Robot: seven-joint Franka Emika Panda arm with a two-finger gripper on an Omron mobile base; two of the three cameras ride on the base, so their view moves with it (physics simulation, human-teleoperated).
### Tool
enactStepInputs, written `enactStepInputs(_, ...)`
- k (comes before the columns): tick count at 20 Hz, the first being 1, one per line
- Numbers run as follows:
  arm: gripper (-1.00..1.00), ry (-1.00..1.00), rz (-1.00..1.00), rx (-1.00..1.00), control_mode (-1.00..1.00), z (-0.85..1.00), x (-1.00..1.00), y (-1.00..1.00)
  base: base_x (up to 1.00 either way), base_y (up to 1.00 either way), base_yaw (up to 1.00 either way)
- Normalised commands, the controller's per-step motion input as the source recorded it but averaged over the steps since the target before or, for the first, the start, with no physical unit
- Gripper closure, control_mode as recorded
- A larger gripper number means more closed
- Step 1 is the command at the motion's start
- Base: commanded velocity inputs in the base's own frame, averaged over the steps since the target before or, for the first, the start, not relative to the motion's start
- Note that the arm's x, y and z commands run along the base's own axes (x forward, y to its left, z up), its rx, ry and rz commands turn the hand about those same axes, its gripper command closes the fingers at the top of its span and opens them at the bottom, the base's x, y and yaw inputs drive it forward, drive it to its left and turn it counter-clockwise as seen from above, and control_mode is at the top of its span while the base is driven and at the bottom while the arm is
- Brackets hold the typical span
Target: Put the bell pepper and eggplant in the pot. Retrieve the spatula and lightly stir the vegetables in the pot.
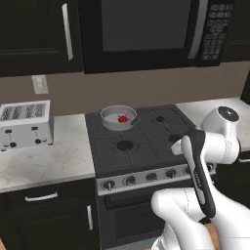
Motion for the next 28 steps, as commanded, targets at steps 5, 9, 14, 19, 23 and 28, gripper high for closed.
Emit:
enactStepInputs(5,-1.00,0.00,0.00,0.00,1.00,0.00,0.00,0.00,0.15,-1.00,0.00)
enactStepInputs(9,-1.00,0.00,0.00,0.00,1.00,0.00,0.00,0.00,0.53,-0.59,-0.04)
enactStepInputs(14,-1.00,0.00,0.00,0.00,1.00,0.00,0.00,0.00,0.61,-0.26,-0.14)
enactStepInputs(19,-1.00,0.00,0.00,0.00,1.00,0.00,0.00,0.00,0.45,-0.08,-0.21)
enactStepInputs(23,-1.00,0.00,0.00,0.00,1.00,0.00,0.00,0.00,0.00,0.00,-0.02)
enactStepInputs(28,-1.00,0.00,0.00,0.00,1.00,0.00,0.00,0.00,0.00,0.00,0.00)
